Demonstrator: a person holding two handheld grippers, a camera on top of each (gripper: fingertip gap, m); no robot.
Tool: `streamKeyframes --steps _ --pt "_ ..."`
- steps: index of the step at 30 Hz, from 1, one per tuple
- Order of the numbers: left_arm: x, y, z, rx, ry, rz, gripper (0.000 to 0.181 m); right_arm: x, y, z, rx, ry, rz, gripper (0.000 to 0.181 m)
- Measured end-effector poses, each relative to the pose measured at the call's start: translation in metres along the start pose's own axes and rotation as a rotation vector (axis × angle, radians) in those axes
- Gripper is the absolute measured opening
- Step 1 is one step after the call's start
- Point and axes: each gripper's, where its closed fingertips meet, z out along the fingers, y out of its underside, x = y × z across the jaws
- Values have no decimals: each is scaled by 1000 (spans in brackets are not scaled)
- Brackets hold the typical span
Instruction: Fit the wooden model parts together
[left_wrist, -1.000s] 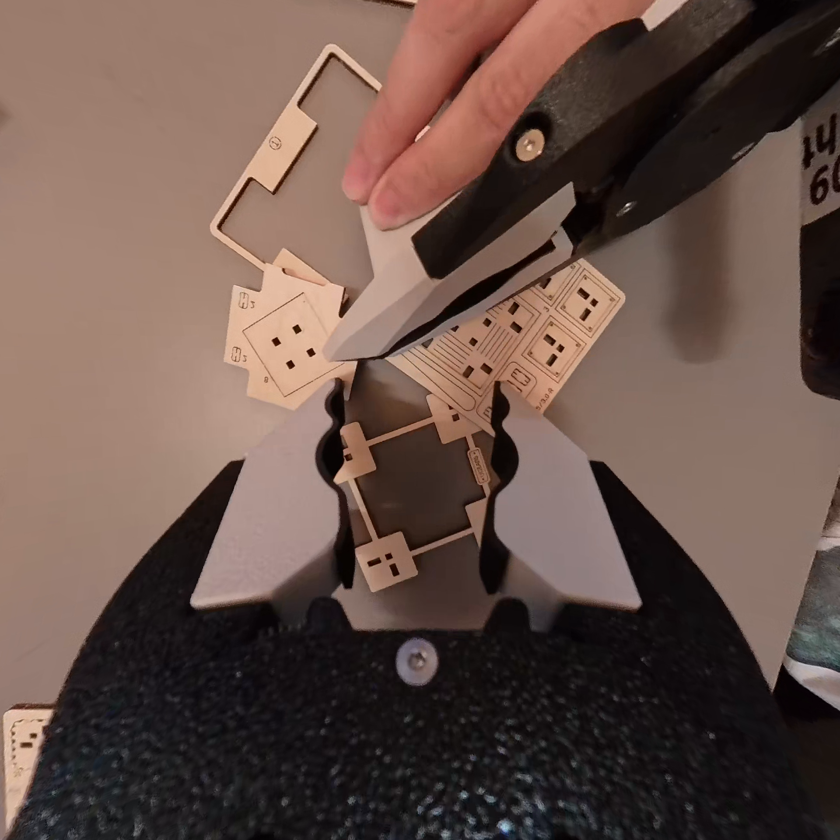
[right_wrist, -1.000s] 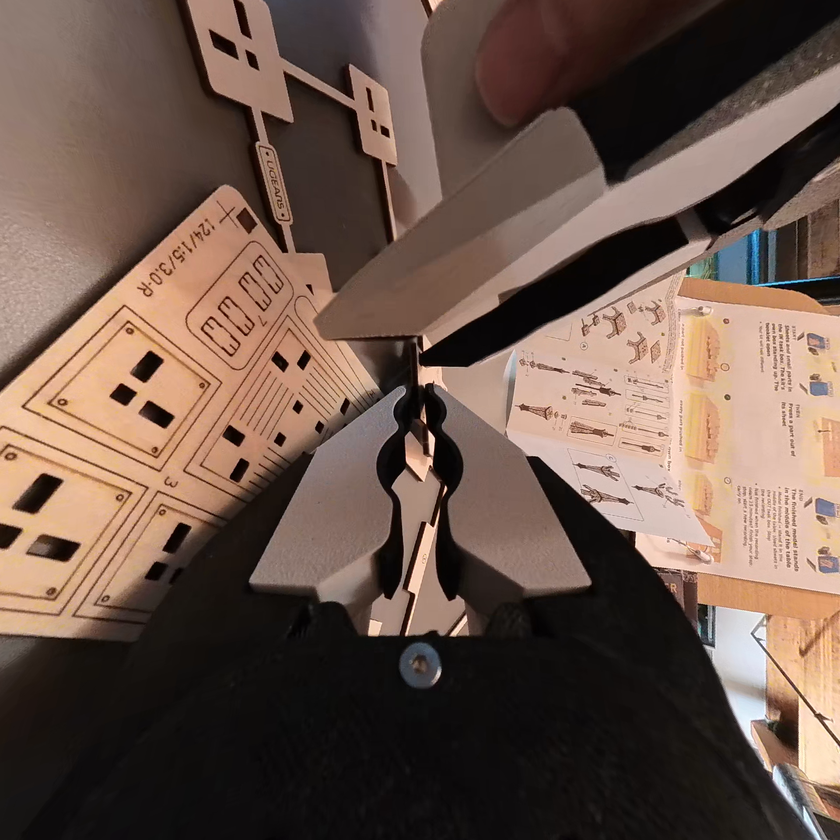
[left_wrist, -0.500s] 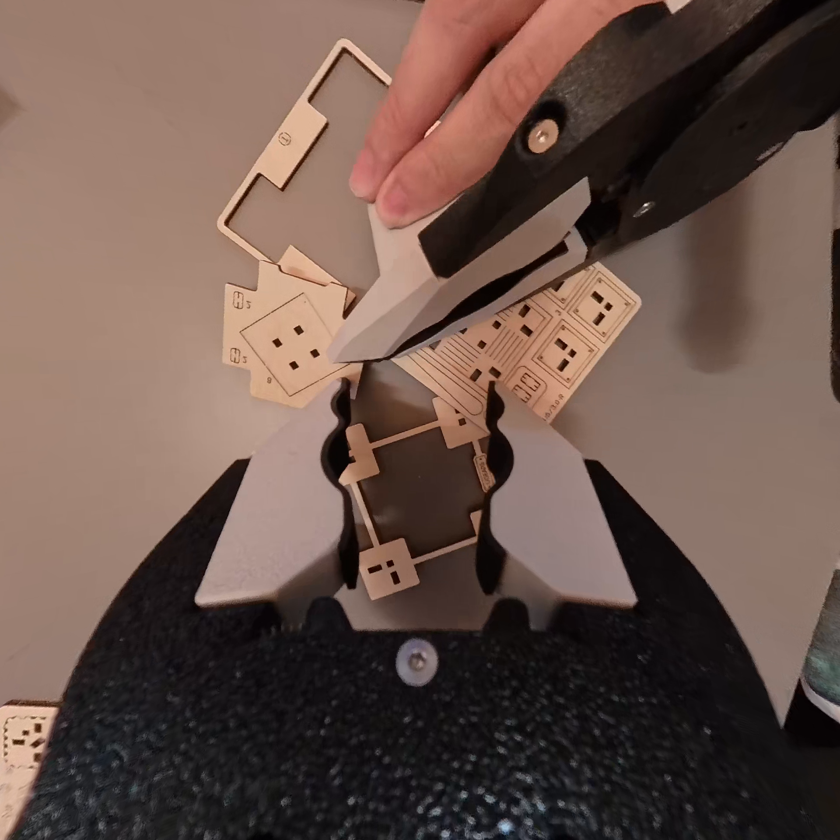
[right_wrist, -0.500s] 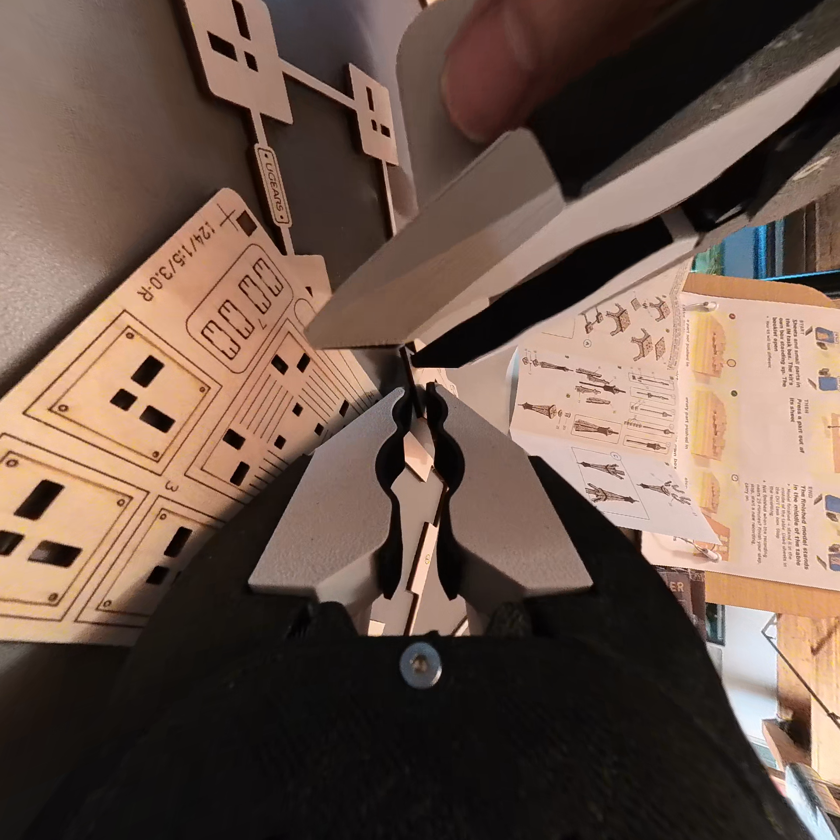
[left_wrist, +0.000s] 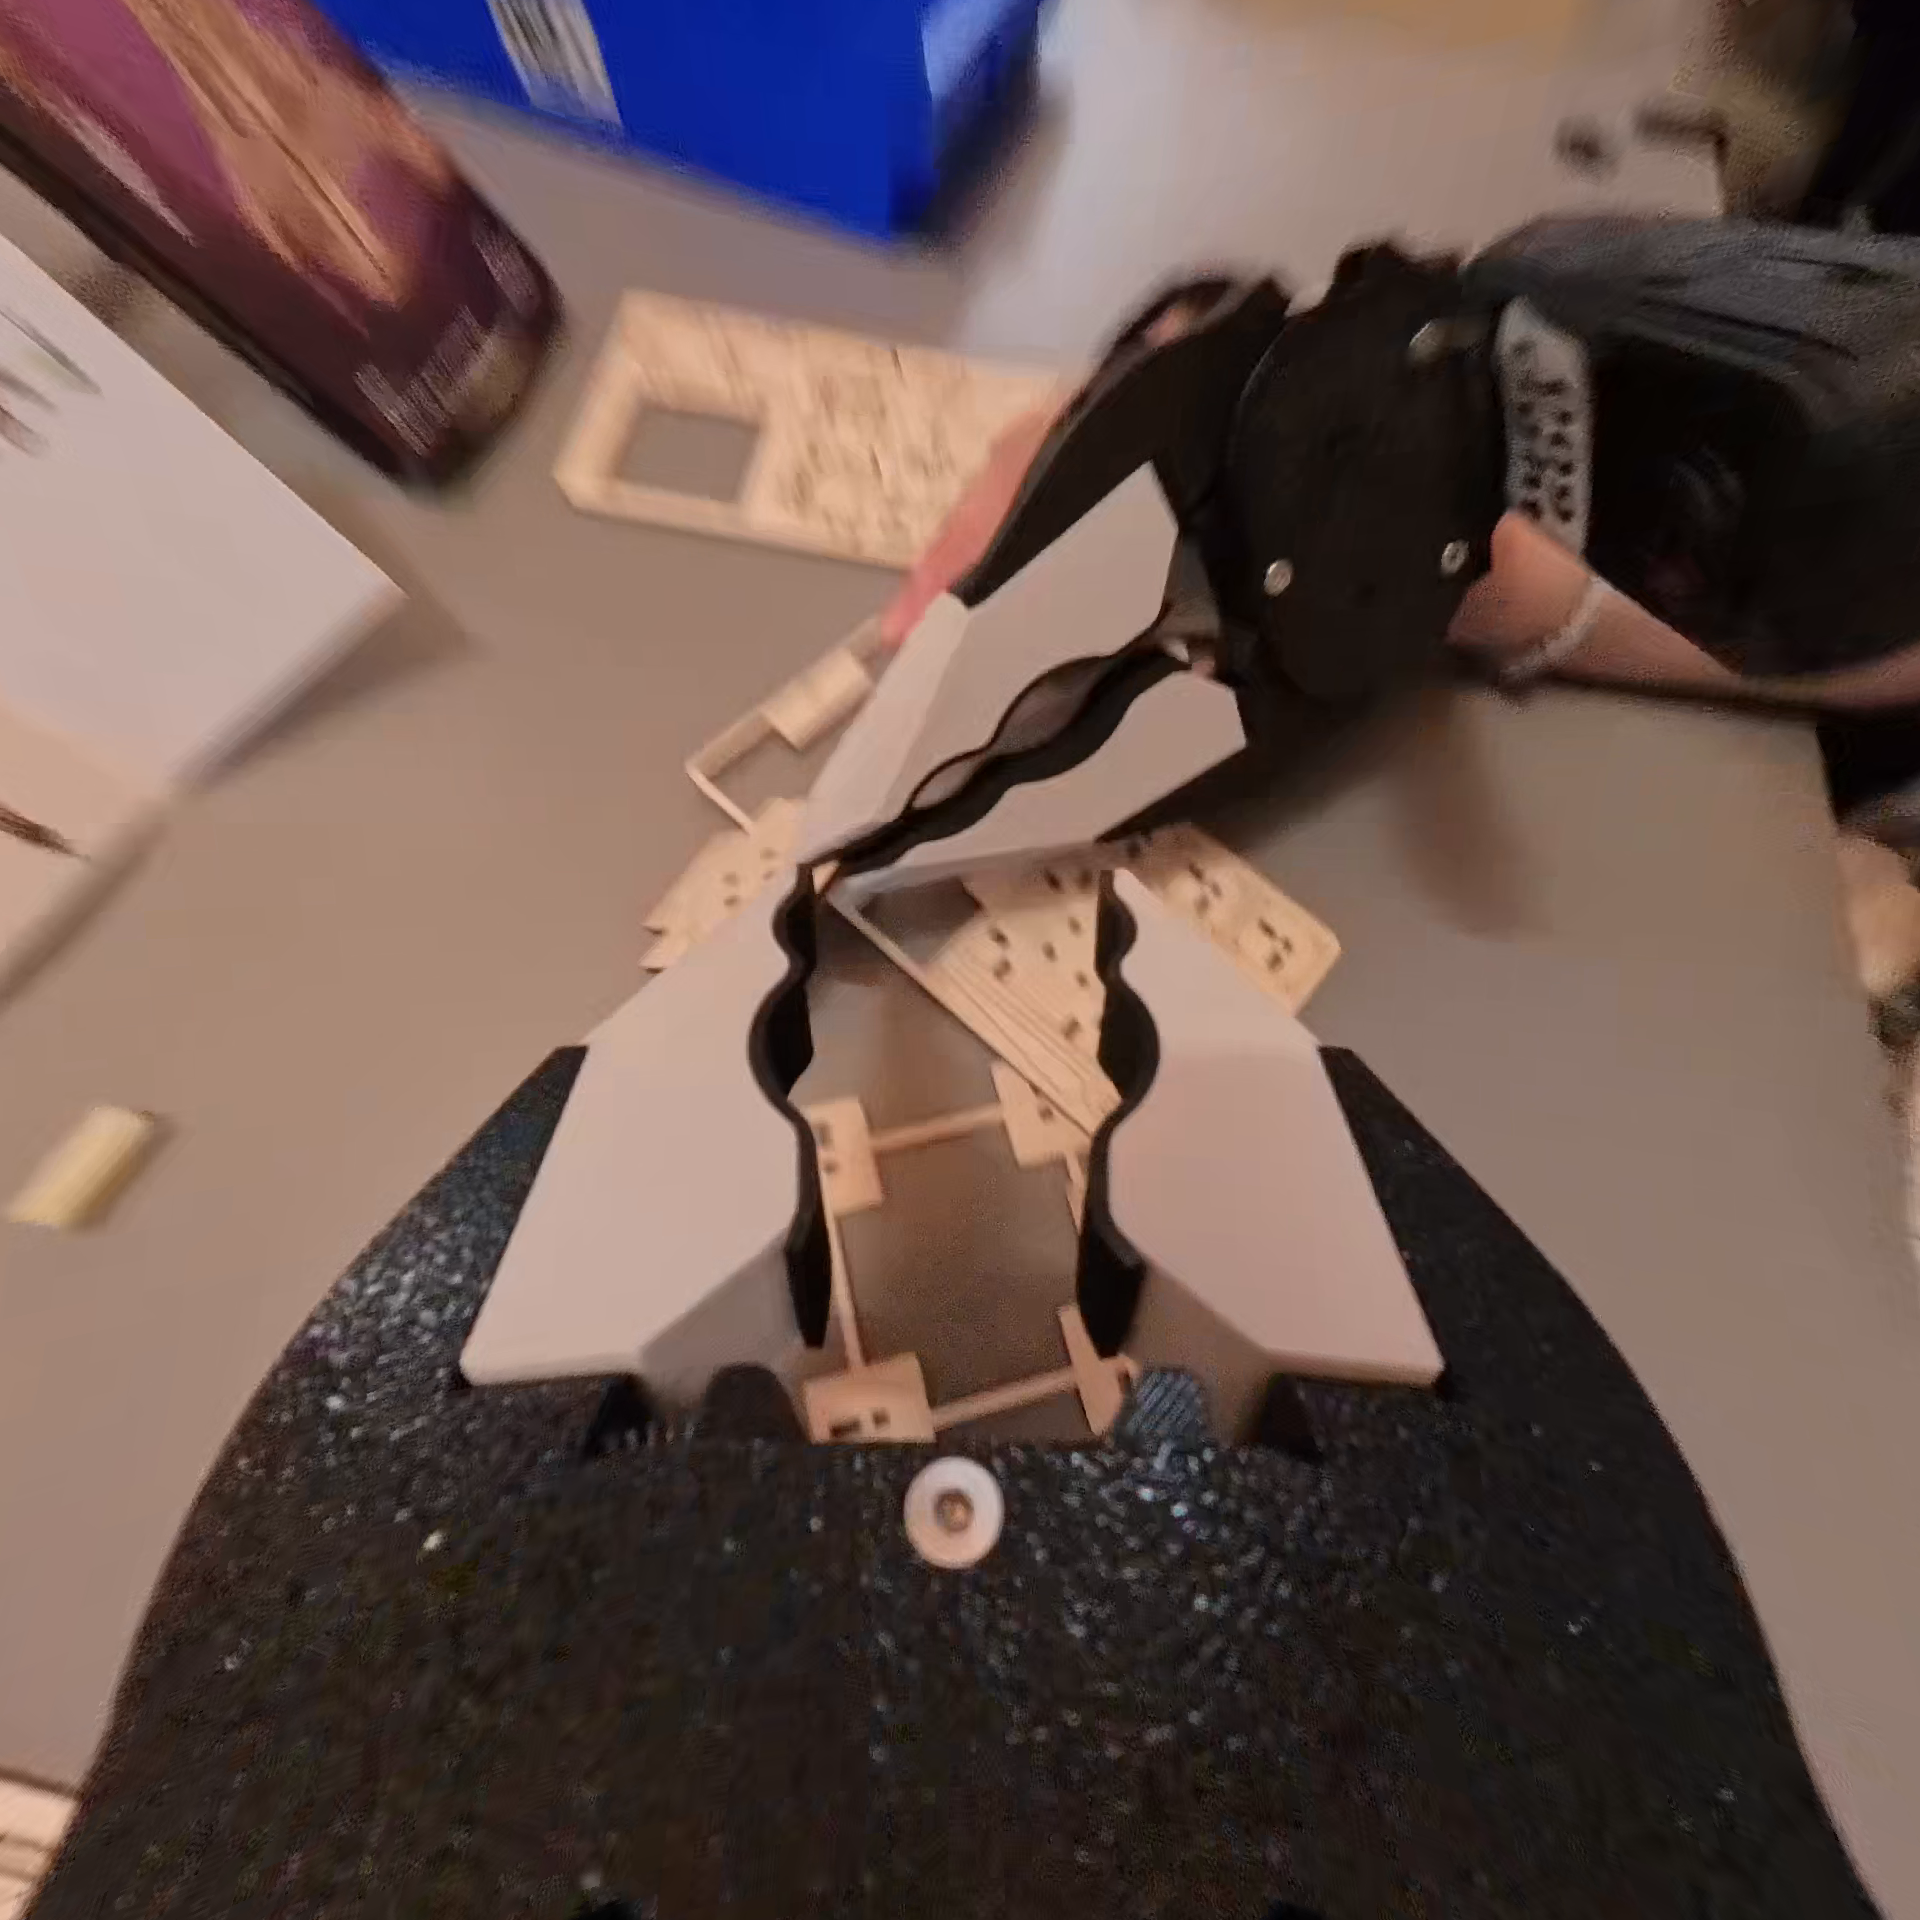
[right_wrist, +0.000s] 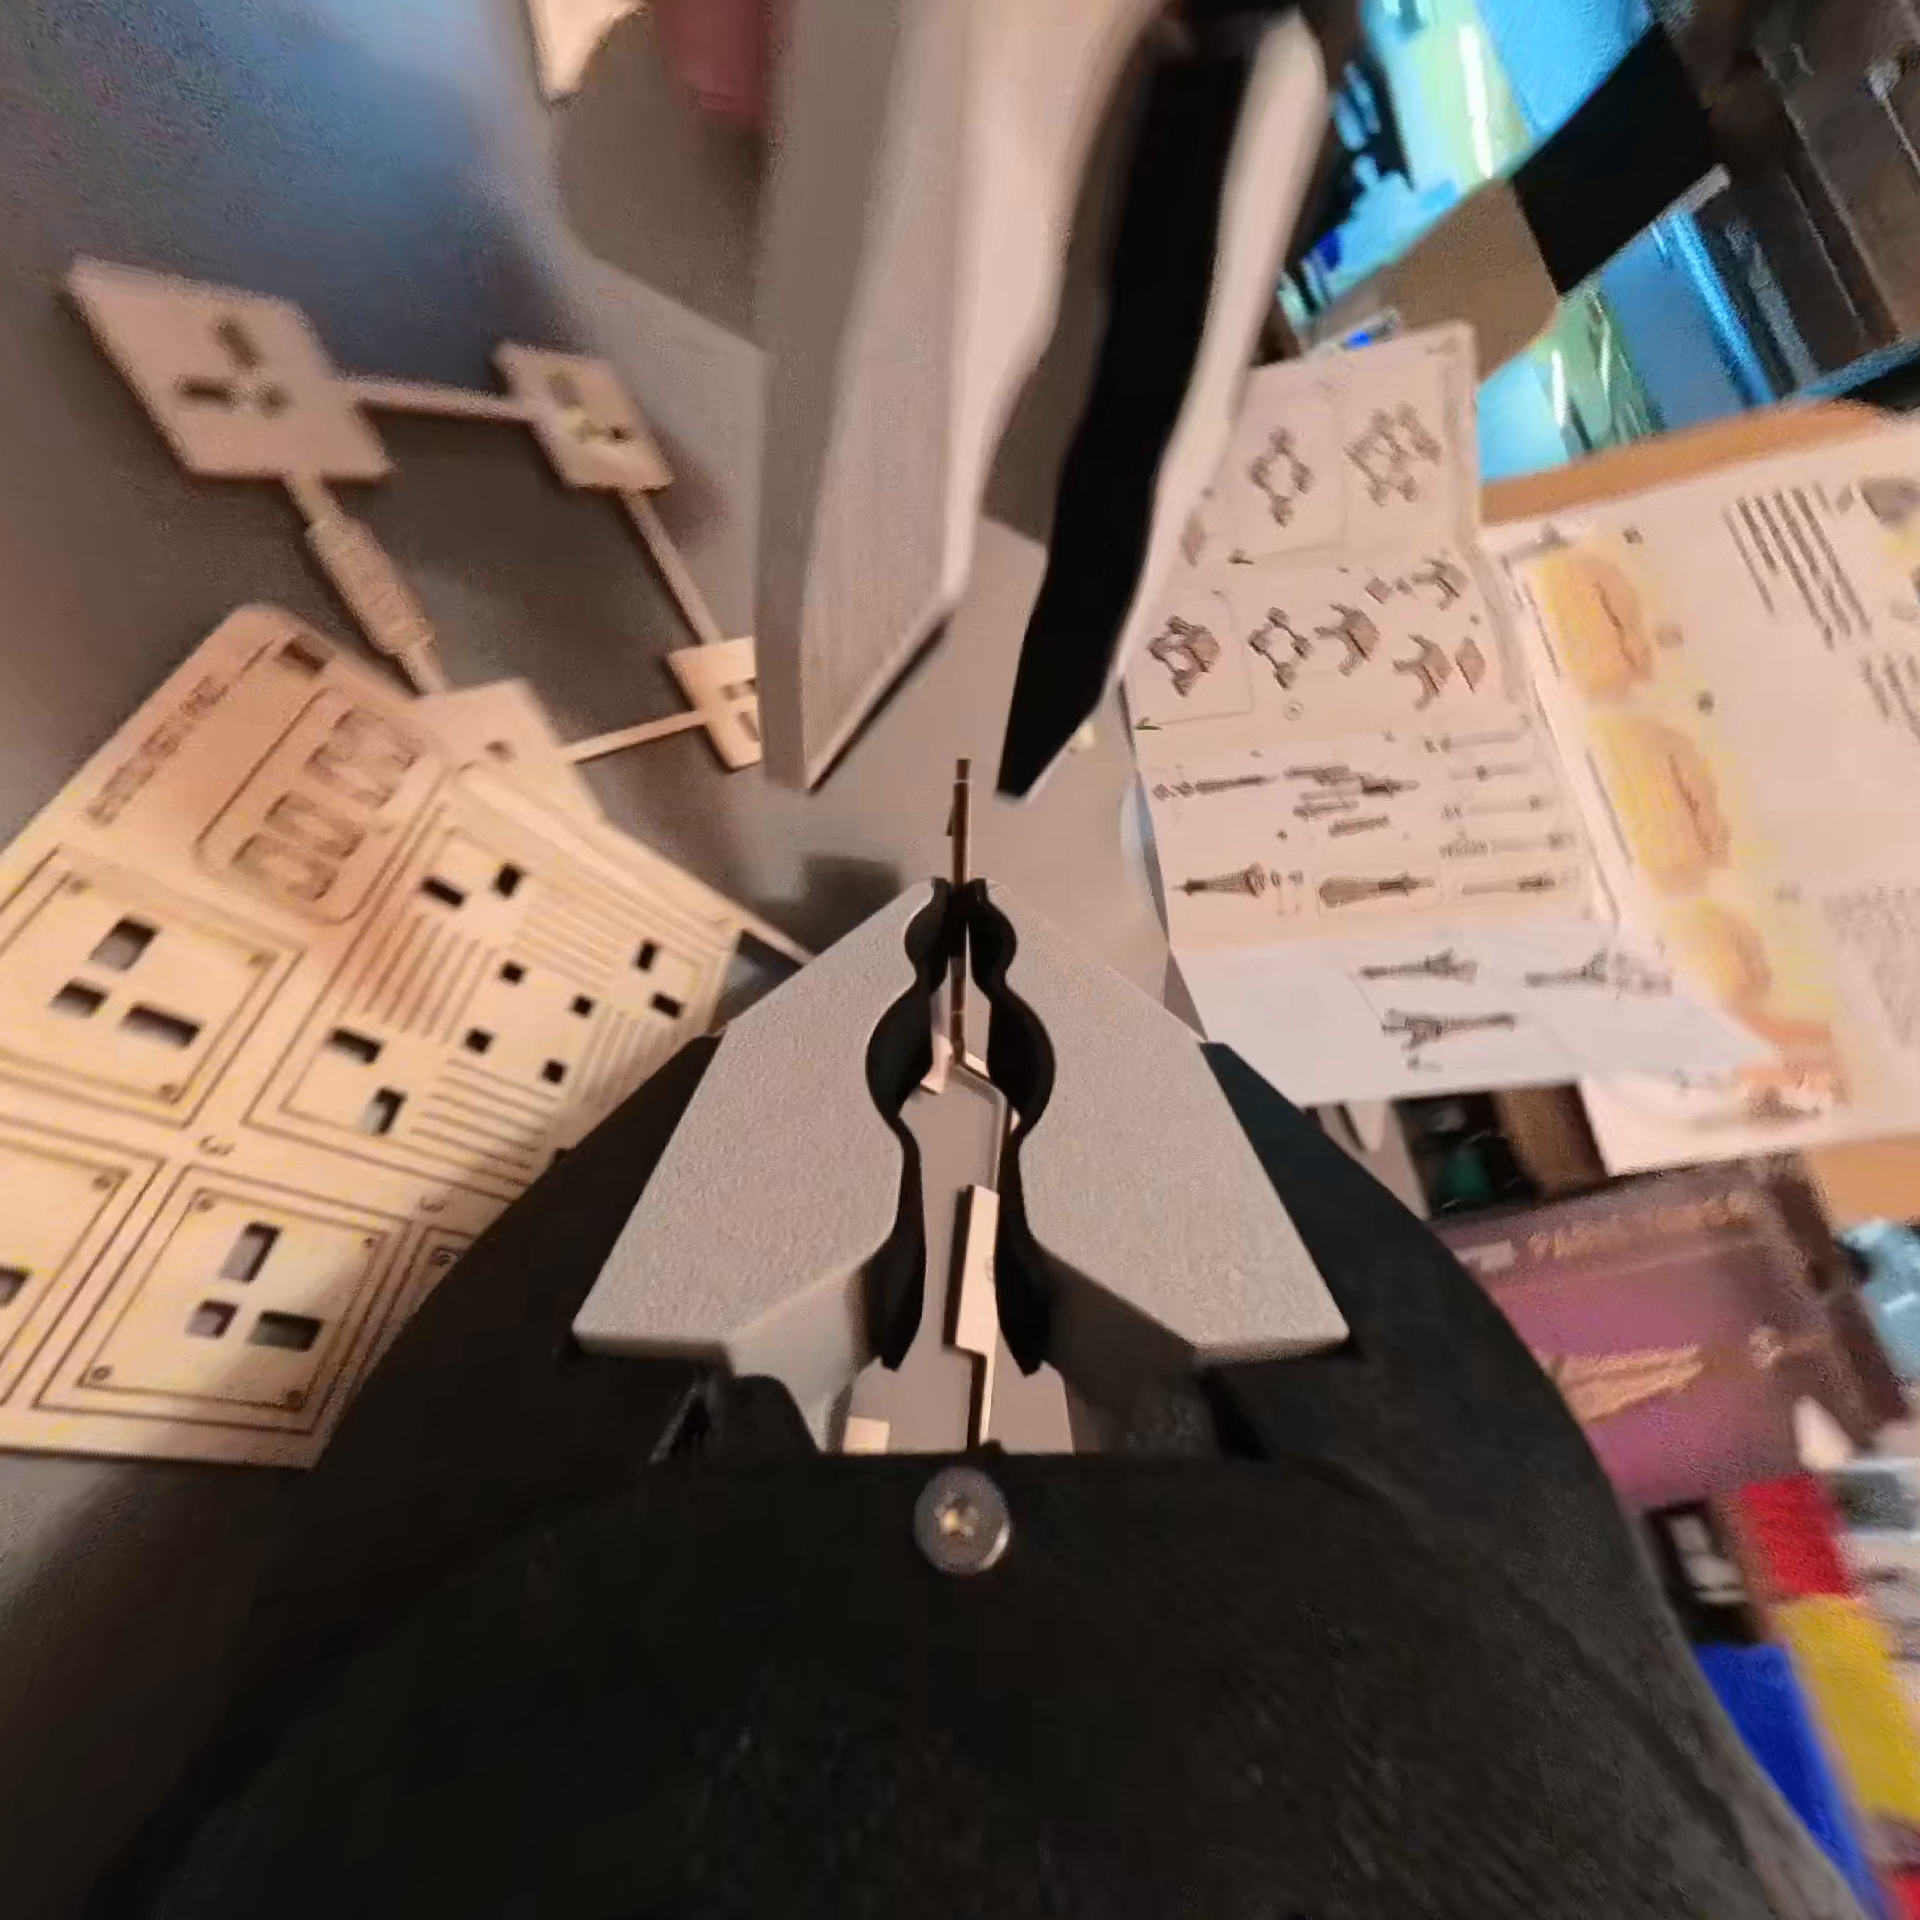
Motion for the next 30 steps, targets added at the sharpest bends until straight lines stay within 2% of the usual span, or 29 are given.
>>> streamKeyframes --steps 2,5,9,11,12,15,20,25,30 --pt "-11 -25 -16 175 -179 86 44 18 -2 -8 54 38 162 1" --pt "-17 -54 -32 311 -444 259 37 46 -8 -25 151 83 445 1" --pt "-25 -79 -41 332 -804 520 24 75 -24 -49 411 -13 1035 1" --pt "-22 -82 -33 328 -826 562 19 83 -20 -55 506 -50 1273 1" --pt "-22 -82 -30 336 -836 571 16 83 -18 -56 527 -63 1333 1" --pt "-25 -82 -29 332 -901 623 15 77 -12 -52 490 -66 1371 1" --pt "-26 -76 -21 281 -930 706 10 71 -26 -47 515 -87 1361 1" --pt "-24 -71 -22 295 -899 684 2 70 -29 -46 497 -64 1323 1" --pt "-25 -65 -19 285 -866 685 4 61 -31 -41 453 -72 1271 1"
